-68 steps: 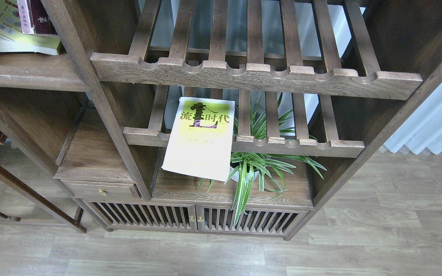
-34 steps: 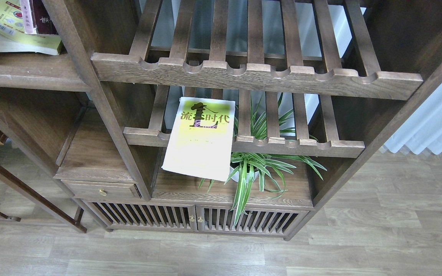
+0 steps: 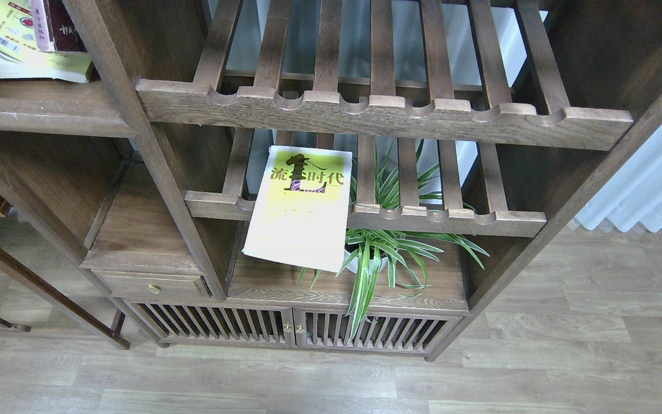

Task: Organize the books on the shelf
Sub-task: 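Place the maroon book on the shelf section beside the left arm, then withdraw the left gripper from the shelf back toward the robot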

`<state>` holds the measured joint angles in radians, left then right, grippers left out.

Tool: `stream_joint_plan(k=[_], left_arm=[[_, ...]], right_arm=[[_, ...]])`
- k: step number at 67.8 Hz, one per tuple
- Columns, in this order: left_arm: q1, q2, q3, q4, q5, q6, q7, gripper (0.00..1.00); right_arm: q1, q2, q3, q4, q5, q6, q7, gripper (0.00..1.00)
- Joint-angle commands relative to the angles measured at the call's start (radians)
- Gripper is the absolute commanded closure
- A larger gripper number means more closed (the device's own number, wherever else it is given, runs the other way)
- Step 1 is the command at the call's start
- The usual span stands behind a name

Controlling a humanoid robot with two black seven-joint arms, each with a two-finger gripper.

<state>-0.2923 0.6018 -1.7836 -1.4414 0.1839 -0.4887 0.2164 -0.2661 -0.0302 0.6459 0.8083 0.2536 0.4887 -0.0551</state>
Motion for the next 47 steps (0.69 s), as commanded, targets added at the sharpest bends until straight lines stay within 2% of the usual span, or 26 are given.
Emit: stream_joint_plan(k=[1, 22, 35, 47], left_arm=[[0.091, -0.014, -0.03, -0.027, -0.006, 0.0, 0.0, 0.06], [0.306, -0.172, -0.014, -0.103, -0.034, 0.0, 0.014, 0.02], [0.371, -0.215, -0.007, -0.106, -0.035, 0.0, 0.029, 0.0], [0.502, -0.349, 0.035, -0.133, -0.041, 0.0, 0.029, 0.0]], right_arm=[[0.002, 0.004, 0.0, -0.001, 0.001, 0.0, 0.0, 0.01], [-0.002, 0.015, -0.002, 0.014, 0.001, 0.0, 0.0, 0.01], [-0.004, 0.018, -0.002, 0.045, 0.001, 0.0, 0.0, 0.01], [0.024, 0.029, 0.003, 0.069, 0.003, 0.0, 0.0, 0.01]])
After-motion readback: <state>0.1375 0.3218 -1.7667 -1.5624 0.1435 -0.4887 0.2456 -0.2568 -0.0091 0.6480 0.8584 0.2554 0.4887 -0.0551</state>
